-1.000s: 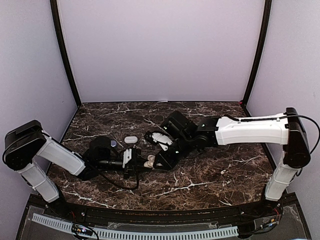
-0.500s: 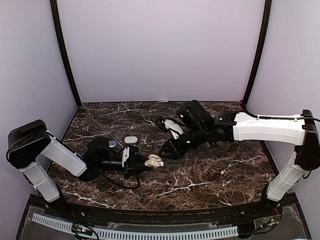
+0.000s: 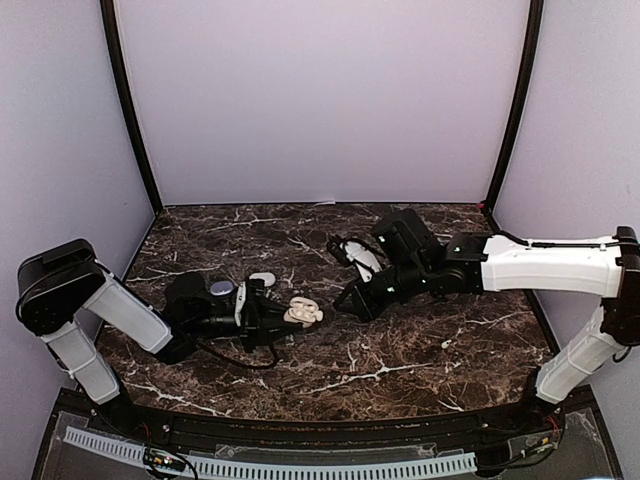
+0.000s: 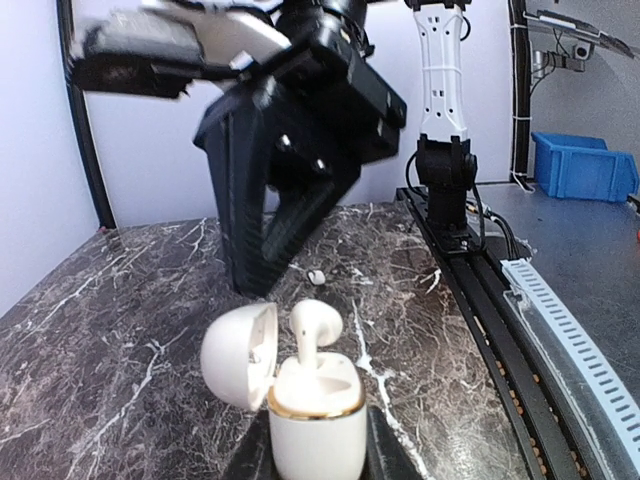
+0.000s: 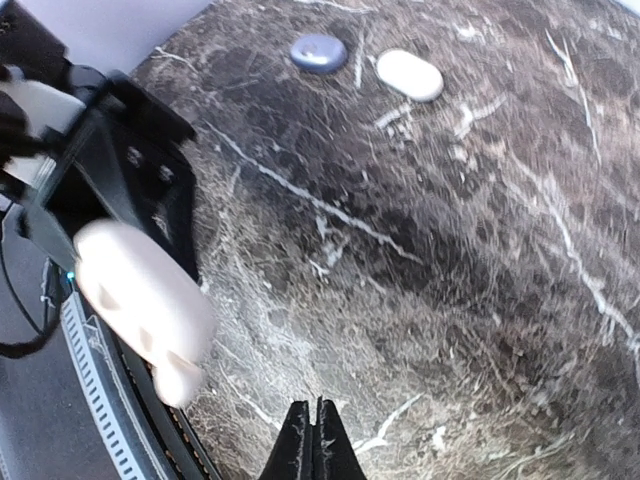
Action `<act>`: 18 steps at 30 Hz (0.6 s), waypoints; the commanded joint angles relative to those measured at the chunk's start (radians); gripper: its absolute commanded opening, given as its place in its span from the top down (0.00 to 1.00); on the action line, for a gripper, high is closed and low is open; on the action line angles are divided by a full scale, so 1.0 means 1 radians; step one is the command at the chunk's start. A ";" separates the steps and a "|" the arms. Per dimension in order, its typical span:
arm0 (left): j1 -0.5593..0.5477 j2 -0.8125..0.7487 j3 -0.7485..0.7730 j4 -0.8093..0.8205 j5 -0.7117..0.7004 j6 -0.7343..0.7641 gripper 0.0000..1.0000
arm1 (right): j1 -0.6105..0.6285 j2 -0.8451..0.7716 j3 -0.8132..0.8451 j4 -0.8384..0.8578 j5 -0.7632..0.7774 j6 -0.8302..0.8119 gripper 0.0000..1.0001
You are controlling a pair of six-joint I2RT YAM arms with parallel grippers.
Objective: Insert the wireless bluetooth earbuds into the charging case
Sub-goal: Adjust the right earbud in the right side groove of the charging case.
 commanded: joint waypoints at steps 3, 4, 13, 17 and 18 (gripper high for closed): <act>0.020 0.055 -0.014 0.268 0.008 -0.194 0.99 | -0.003 -0.026 -0.082 0.110 0.000 -0.010 1.00; 0.021 0.059 -0.013 0.266 0.005 -0.191 0.99 | -0.003 -0.030 -0.084 0.120 -0.007 -0.010 1.00; 0.021 0.049 0.000 0.199 0.011 -0.144 0.99 | 0.019 0.000 -0.027 0.145 -0.016 -0.032 1.00; 0.020 0.043 0.001 0.174 0.008 -0.128 0.99 | 0.032 0.016 -0.003 0.139 -0.021 -0.042 1.00; 0.021 0.041 0.001 0.170 0.006 -0.125 0.99 | 0.036 0.018 0.001 0.139 -0.025 -0.044 1.00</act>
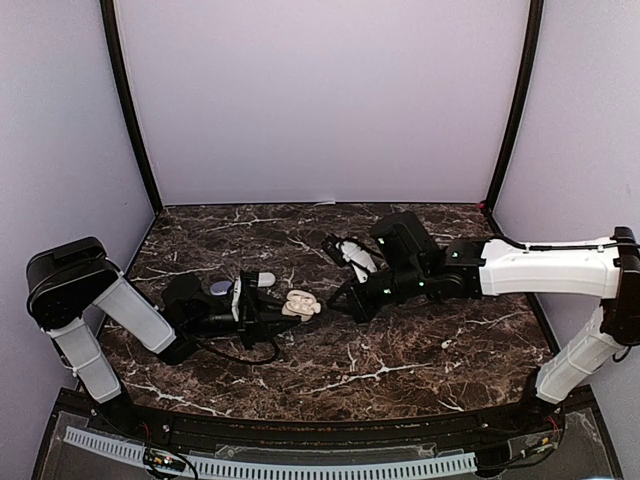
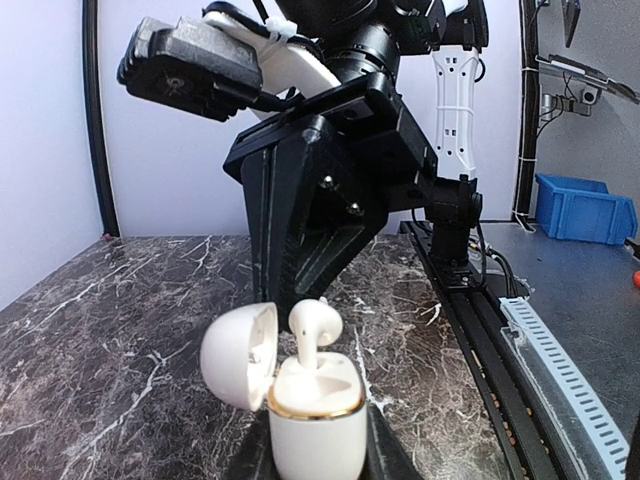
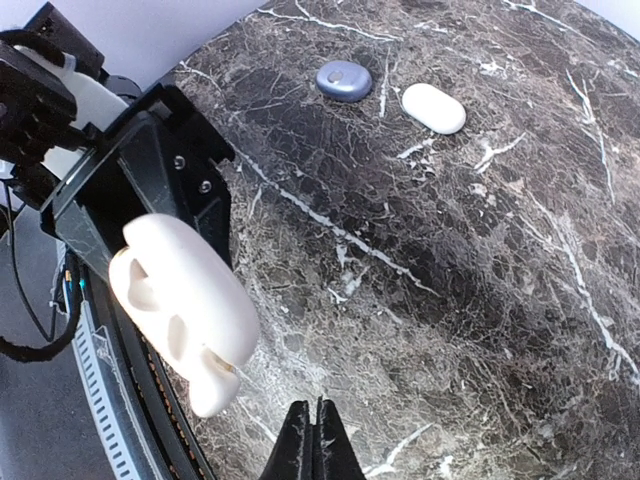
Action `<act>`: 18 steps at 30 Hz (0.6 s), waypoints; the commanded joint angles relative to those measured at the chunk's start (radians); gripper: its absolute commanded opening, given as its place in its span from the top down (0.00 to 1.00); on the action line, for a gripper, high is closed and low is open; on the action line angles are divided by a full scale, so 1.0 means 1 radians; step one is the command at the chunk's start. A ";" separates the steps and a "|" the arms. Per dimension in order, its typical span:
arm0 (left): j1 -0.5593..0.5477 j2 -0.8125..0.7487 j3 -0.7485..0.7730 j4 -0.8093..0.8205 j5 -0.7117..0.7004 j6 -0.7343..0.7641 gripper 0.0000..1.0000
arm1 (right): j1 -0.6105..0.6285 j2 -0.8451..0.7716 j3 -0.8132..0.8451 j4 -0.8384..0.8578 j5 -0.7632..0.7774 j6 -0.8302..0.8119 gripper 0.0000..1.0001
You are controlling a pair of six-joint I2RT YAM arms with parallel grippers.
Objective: Insert the wireless bluetooth earbuds into the charging case
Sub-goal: Adjust the right earbud in the right side groove of the charging case.
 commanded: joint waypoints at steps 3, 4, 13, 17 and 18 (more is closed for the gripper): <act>0.004 -0.027 0.010 -0.014 0.007 0.025 0.99 | 0.032 0.018 0.047 0.044 -0.030 -0.024 1.00; 0.004 -0.026 0.010 -0.015 0.005 0.025 0.99 | 0.036 0.019 0.048 0.043 -0.034 -0.025 1.00; 0.004 -0.032 0.012 -0.023 0.008 0.030 0.99 | 0.058 0.026 0.048 0.037 -0.046 -0.022 1.00; 0.004 -0.034 0.009 -0.019 0.004 0.028 0.99 | 0.061 0.044 0.048 0.016 -0.044 -0.021 1.00; 0.004 -0.034 0.008 -0.016 0.002 0.027 0.99 | 0.061 0.049 0.070 0.003 -0.031 -0.021 1.00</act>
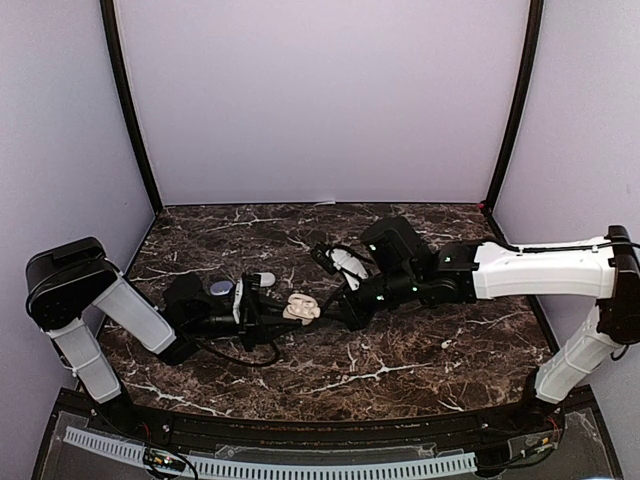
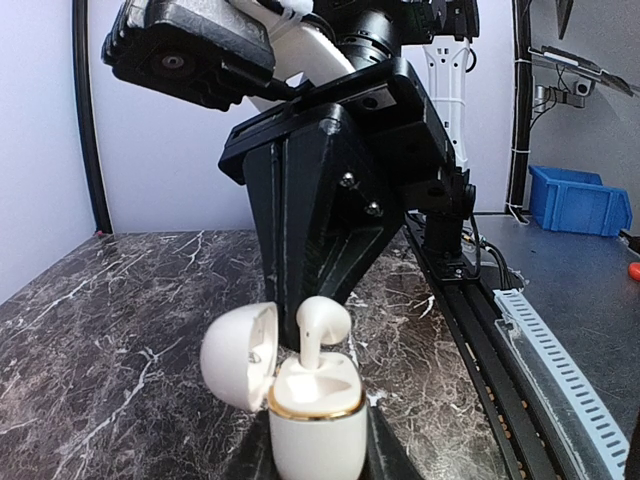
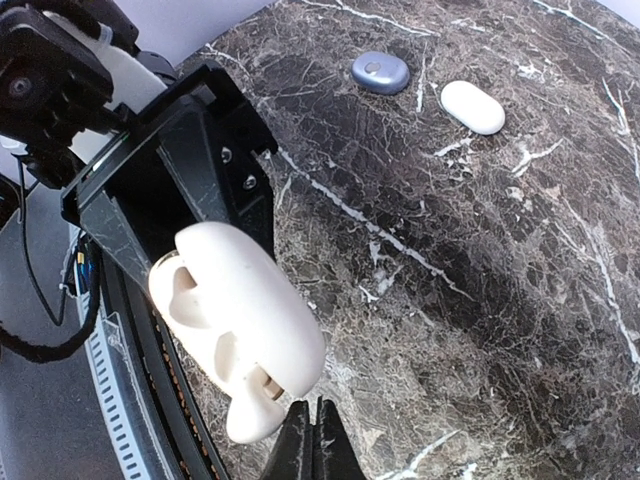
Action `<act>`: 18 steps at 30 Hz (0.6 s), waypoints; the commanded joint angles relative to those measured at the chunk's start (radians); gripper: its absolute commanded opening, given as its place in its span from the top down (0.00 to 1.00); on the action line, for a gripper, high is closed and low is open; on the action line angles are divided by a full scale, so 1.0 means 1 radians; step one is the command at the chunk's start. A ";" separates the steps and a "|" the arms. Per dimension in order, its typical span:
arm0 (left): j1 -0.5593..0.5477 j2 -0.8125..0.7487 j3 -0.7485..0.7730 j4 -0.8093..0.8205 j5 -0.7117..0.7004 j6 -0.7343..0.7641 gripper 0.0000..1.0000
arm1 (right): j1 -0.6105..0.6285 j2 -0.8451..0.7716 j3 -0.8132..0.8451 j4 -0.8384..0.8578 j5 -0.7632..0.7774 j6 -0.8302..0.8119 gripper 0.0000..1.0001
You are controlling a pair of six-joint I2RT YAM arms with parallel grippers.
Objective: Insert the wireless bluetooth earbuds into the charging case
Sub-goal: Adjust the right earbud in the right side groove of the charging case.
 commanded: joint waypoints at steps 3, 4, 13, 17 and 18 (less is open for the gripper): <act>0.004 -0.033 0.005 0.017 -0.001 0.006 0.99 | 0.018 0.021 0.055 -0.047 0.064 0.003 1.00; 0.004 -0.034 0.004 0.018 -0.001 0.004 0.99 | 0.018 0.017 0.053 -0.055 0.088 0.002 1.00; 0.004 -0.031 0.009 0.017 0.000 -0.008 0.99 | 0.018 -0.051 -0.009 -0.036 0.085 -0.036 1.00; 0.004 -0.030 0.012 0.017 0.000 -0.008 0.99 | 0.017 -0.054 -0.008 -0.017 0.056 -0.034 1.00; 0.004 -0.029 0.013 0.018 -0.002 -0.008 0.99 | 0.018 -0.051 -0.006 -0.013 0.046 -0.035 1.00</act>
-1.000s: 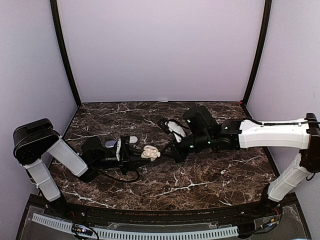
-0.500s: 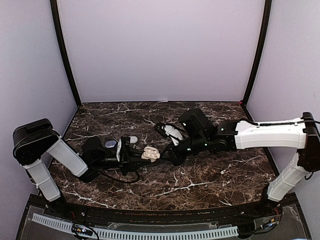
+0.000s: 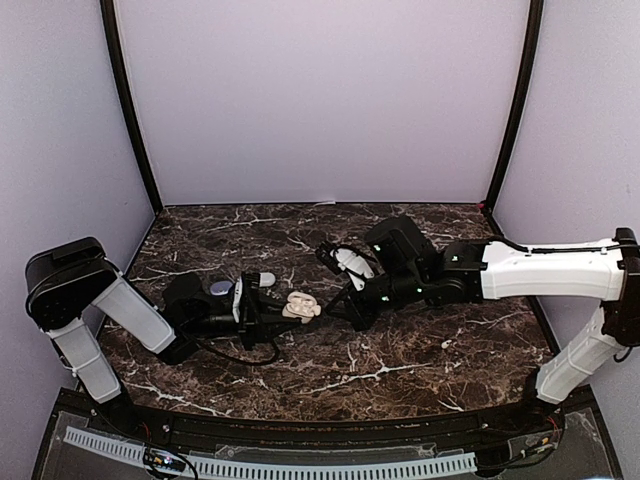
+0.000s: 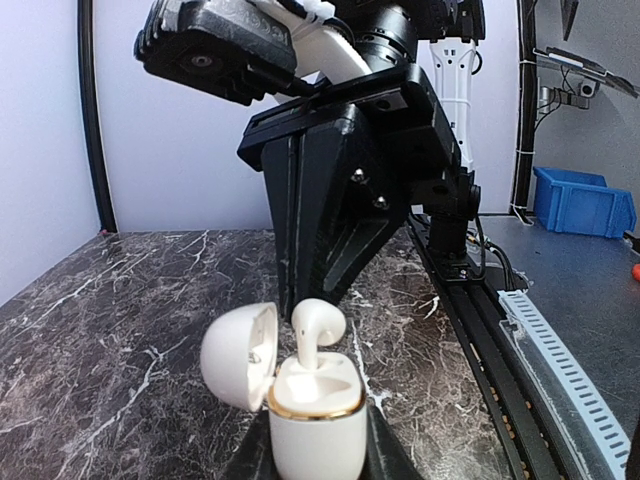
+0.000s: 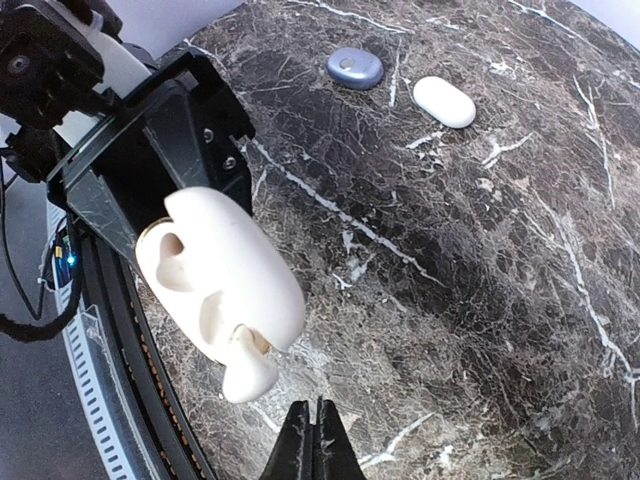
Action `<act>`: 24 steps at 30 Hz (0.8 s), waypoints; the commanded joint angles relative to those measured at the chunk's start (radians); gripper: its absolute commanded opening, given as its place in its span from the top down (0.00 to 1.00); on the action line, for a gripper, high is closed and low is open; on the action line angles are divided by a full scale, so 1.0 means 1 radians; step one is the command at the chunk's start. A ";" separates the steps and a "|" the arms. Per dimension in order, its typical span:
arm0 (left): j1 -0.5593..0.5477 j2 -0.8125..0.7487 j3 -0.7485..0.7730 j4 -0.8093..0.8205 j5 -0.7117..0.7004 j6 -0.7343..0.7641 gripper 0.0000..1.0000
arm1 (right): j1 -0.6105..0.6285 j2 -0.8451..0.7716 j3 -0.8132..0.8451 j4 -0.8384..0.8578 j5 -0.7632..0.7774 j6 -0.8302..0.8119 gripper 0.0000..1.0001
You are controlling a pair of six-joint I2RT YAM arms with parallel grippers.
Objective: Insert the wireless bluetooth earbuds into the charging case
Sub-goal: Adjust the right earbud in the right side groove of the charging case.
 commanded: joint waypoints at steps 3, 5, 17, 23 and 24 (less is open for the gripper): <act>0.004 -0.027 0.012 0.016 0.004 -0.006 0.99 | 0.009 -0.017 -0.005 0.060 -0.060 -0.011 1.00; 0.004 -0.030 0.012 0.014 0.003 -0.006 0.99 | 0.009 -0.016 -0.009 0.067 -0.074 -0.013 1.00; 0.003 -0.024 0.020 0.011 0.002 -0.005 0.99 | 0.014 0.005 -0.009 0.060 -0.093 -0.015 1.00; 0.004 -0.026 0.020 0.008 0.003 -0.005 0.99 | 0.015 0.003 -0.018 0.073 -0.100 -0.009 1.00; 0.004 -0.027 0.020 0.008 0.005 -0.006 0.99 | 0.015 0.001 -0.018 0.076 -0.098 -0.008 1.00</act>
